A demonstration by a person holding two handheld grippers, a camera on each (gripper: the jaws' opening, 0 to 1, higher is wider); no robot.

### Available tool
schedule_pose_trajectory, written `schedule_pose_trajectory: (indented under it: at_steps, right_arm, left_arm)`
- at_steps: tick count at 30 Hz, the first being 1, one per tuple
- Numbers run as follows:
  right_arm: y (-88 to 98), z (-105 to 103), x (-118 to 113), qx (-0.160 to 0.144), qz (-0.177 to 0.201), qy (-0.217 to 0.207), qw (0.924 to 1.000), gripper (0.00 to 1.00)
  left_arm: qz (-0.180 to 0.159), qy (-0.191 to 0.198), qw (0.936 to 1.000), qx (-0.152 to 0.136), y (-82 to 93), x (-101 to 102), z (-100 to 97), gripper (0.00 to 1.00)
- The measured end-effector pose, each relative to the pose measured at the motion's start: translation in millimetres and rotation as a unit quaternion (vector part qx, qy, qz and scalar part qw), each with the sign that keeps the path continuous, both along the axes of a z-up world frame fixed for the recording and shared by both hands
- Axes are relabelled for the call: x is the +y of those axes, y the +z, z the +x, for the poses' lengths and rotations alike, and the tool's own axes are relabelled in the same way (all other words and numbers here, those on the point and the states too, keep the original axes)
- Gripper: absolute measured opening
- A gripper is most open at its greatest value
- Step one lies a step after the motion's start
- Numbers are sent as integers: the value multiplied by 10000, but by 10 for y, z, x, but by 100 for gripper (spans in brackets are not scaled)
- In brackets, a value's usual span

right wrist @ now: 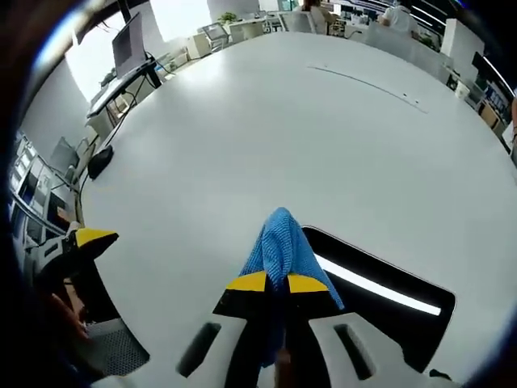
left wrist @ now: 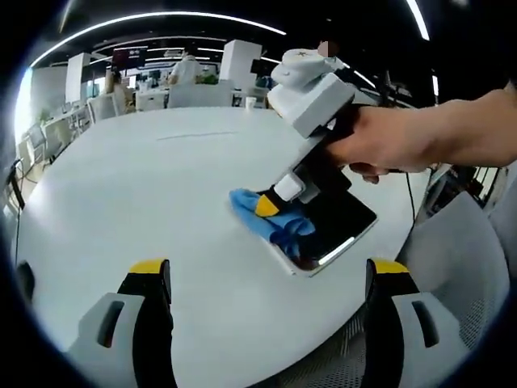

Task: Wipe the mirror surface with the cleaning cloth until all visible marks leave the cleaned area.

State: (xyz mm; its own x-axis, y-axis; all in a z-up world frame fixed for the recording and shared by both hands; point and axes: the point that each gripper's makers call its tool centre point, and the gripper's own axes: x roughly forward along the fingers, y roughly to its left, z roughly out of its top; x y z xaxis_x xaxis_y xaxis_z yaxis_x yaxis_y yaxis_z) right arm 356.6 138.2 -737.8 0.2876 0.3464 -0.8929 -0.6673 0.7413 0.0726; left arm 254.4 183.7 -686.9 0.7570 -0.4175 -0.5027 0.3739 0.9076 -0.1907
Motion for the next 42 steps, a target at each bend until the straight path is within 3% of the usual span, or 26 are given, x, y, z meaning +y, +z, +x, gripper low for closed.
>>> schedule_pose_trajectory:
  at_steps: [23,42]
  right_arm:
    - [1,289,76,-134,117,52,9998,1]
    - [11,304,6,104,259,57,9996,1]
  left_arm:
    - [78,-82,9999,84,-25,-24,-20,99]
    - [78,-145,9998,83,-32,-41,-3,99]
